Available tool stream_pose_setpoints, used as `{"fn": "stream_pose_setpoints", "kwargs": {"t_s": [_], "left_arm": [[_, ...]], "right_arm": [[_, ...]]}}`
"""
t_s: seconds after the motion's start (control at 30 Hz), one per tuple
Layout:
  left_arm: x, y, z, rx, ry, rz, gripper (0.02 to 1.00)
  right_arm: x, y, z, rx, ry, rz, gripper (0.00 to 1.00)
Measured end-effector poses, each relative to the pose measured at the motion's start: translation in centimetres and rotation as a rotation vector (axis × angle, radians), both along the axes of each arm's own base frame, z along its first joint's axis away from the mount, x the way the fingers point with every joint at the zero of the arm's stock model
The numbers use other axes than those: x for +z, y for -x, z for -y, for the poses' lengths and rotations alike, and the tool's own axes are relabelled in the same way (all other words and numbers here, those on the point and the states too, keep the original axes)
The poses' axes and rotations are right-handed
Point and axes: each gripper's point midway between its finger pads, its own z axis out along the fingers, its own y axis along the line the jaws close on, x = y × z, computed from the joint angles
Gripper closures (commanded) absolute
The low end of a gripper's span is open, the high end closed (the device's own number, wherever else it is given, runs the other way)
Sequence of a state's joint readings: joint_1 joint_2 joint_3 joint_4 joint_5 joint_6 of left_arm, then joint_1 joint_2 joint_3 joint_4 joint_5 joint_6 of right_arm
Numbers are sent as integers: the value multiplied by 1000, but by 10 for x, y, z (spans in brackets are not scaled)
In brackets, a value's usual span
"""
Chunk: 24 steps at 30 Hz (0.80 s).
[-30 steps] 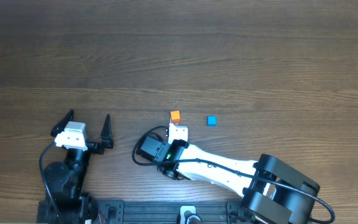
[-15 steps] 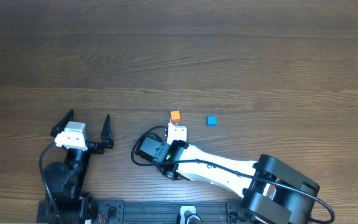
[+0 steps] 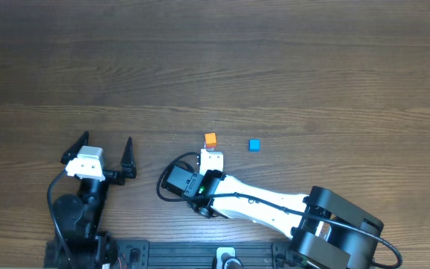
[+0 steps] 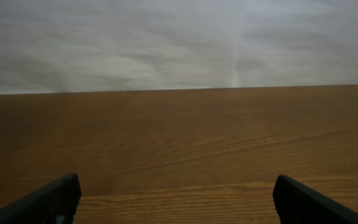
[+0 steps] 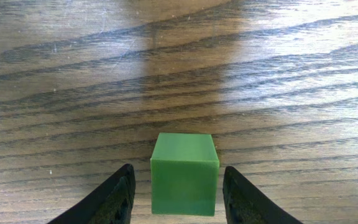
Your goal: Stack Cubes
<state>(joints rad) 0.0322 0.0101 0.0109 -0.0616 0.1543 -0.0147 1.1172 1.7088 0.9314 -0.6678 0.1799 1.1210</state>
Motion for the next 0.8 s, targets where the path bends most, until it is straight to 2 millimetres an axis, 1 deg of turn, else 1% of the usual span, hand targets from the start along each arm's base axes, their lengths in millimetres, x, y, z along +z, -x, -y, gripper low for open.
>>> {"fn": "stream_pose_setpoints", "kwargs": {"t_s": [0.3, 0.43, 0.57, 0.8], "left_arm": [[0, 0, 0, 0, 0, 0, 18], [0, 0, 0, 0, 0, 0, 18], [0, 0, 0, 0, 0, 0, 18], [0, 0, 0, 0, 0, 0, 18]], "right_arm": [[-7, 1, 2, 0, 20, -10, 612], [-7, 0, 0, -1, 13, -6, 632], [-7, -1, -1, 0, 6, -3, 684], [-7, -1, -1, -1, 7, 0, 704]]}}
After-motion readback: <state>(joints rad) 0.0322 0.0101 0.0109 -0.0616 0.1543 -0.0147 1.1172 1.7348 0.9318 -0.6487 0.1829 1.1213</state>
